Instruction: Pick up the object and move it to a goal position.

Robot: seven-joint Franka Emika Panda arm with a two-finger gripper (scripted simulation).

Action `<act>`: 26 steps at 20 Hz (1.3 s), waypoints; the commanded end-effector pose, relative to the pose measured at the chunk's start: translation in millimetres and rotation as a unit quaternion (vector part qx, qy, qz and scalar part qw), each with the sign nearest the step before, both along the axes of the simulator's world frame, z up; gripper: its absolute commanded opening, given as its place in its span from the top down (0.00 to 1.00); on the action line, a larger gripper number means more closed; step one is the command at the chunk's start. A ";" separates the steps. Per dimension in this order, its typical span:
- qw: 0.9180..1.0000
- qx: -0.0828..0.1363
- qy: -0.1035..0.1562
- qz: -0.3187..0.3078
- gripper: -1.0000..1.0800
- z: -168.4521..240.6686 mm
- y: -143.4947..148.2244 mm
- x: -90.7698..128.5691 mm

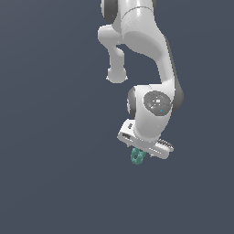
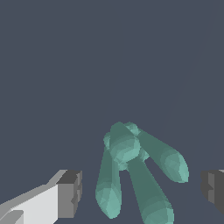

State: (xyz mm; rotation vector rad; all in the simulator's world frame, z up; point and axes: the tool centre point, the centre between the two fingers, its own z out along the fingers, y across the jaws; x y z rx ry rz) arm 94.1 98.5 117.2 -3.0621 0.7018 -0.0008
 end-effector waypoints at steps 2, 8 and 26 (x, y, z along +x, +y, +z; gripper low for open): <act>1.000 0.000 0.000 -0.001 0.04 -16.9 0.1 -0.7; 1.000 0.000 0.000 -0.001 0.04 -22.6 0.3 0.6; 1.000 0.000 0.000 -0.001 1.00 -15.3 4.4 -1.7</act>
